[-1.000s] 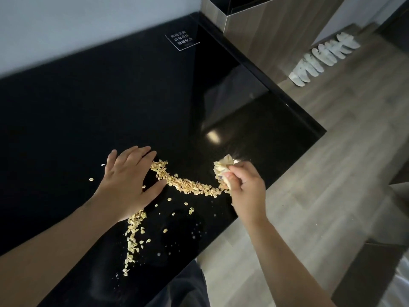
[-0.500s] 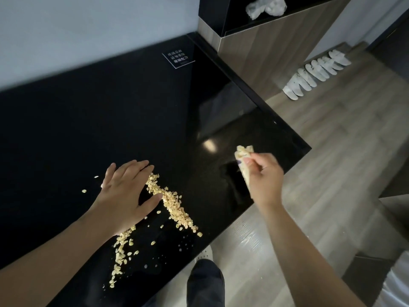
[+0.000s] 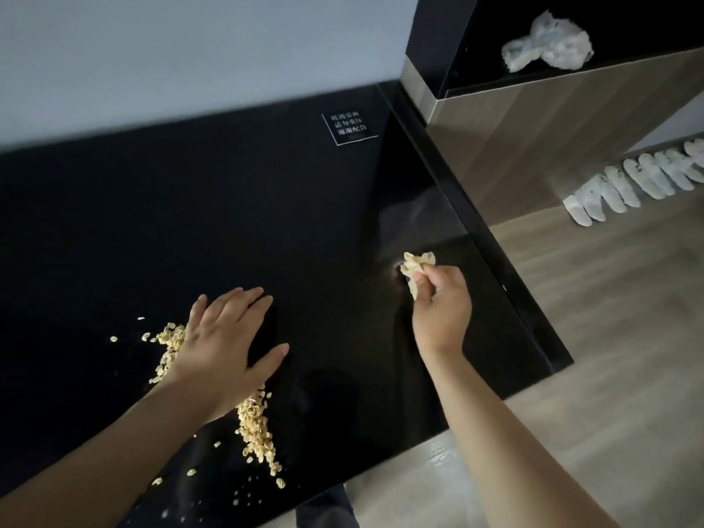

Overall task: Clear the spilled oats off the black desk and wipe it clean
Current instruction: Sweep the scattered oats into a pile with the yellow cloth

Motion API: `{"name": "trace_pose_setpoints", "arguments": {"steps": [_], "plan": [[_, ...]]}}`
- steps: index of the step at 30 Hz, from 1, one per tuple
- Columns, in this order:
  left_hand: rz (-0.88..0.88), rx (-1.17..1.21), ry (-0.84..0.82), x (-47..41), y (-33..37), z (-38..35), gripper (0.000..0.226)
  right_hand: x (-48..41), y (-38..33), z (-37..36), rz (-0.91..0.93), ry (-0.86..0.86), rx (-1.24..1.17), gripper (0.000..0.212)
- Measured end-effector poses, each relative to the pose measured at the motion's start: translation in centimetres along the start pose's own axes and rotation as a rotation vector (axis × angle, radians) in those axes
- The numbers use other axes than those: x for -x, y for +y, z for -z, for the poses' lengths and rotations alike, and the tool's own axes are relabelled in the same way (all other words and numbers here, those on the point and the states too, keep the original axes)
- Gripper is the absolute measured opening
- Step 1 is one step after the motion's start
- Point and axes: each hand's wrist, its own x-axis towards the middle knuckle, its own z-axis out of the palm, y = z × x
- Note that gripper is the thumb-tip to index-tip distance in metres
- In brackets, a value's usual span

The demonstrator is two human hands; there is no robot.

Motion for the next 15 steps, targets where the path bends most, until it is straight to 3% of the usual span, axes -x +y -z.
{"name": "trace_pose_setpoints", "arguments": {"steps": [6,11,15], "plan": [[0.155,0.035,0.096,0.8,-1.4,0.6,0.087,4.3,-6.0,-5.7,0.244,-0.201,-0.132,0.018],[0.279,-0.005,0.124,3.5,-2.9,0.5,0.083,6.1,-7.8,-6.3,0.370,-0.541,-0.281,0.015],[0.354,0.000,0.155,4.3,-3.8,1.1,0.082,-4.1,-9.0,-6.8,0.259,-0.282,-0.219,0.014]]}}
